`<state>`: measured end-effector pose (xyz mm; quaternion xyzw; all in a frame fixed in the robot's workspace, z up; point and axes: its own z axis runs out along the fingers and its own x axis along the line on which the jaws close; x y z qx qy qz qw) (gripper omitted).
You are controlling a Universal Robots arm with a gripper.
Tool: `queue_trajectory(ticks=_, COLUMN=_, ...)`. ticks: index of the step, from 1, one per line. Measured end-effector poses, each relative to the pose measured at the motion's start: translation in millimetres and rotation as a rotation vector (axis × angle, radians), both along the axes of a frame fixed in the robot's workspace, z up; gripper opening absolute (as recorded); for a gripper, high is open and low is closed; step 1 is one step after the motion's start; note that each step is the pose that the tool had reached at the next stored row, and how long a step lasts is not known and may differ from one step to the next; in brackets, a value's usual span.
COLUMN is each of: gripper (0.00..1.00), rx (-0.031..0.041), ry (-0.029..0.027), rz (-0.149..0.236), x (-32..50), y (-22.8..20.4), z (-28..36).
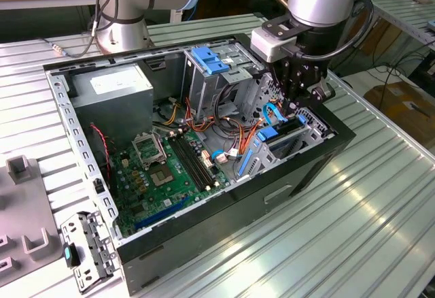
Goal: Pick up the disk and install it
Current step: 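Insert the second disk wire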
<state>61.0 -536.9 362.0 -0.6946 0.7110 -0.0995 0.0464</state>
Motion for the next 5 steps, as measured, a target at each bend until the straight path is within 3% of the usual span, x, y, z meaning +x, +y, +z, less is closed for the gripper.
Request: queue_trajectory(ticks=5, gripper=0.11, rx=0.0046, ry=0.0000, rz=0.000, x=0.0, y=0.0, z=0.0)
